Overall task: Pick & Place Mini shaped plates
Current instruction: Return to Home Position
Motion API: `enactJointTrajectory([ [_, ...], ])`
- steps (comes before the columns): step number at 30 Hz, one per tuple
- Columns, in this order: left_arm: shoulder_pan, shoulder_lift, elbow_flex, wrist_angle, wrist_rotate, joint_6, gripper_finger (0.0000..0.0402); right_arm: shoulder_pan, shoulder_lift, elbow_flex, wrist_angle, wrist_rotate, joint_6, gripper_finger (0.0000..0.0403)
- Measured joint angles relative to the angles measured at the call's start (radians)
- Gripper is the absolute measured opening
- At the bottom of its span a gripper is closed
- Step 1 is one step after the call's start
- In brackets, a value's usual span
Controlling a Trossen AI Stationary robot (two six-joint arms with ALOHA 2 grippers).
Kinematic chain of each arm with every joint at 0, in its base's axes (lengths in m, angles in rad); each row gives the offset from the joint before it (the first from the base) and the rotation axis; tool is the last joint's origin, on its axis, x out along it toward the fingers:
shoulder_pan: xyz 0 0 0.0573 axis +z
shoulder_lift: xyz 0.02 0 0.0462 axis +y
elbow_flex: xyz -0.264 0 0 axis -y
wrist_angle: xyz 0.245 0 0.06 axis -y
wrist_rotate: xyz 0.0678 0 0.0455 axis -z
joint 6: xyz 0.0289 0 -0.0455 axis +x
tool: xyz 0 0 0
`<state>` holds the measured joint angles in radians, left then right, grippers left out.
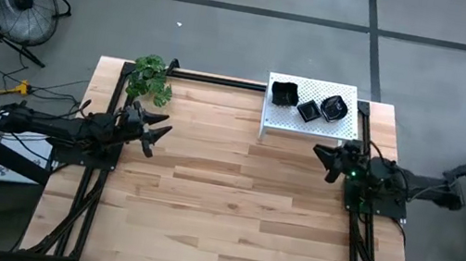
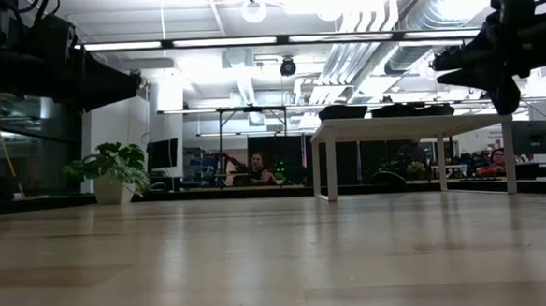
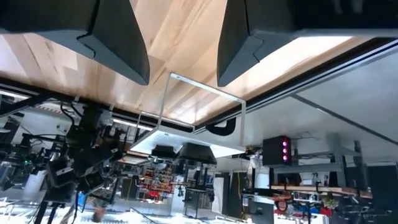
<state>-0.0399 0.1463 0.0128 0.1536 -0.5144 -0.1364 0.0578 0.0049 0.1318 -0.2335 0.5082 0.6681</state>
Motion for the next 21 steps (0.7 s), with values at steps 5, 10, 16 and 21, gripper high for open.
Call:
enactJointTrajectory([
  [5, 0.000, 0.000, 0.000, 0.000, 0.013, 0.000, 0.0186, -0.109, 0.006, 0.002, 0.005, -0.193, -0.041, 0.0094],
  [10, 0.000, 0.000, -0.001, 0.000, 0.014, 0.000, 0.0186, -0.193, 0.009, -0.092, 0.227, -0.346, -0.088, 0.0094],
  [16, 0.000, 0.000, -0.001, 0.000, 0.015, 0.000, 0.0186, -0.237, 0.015, -0.121, 0.301, -0.431, -0.138, 0.0094],
  [21, 0.000, 0.000, -0.001, -0.004, 0.014, 0.000, 0.0186, -0.237, 0.025, -0.117, 0.253, -0.481, -0.235, 0.0094],
])
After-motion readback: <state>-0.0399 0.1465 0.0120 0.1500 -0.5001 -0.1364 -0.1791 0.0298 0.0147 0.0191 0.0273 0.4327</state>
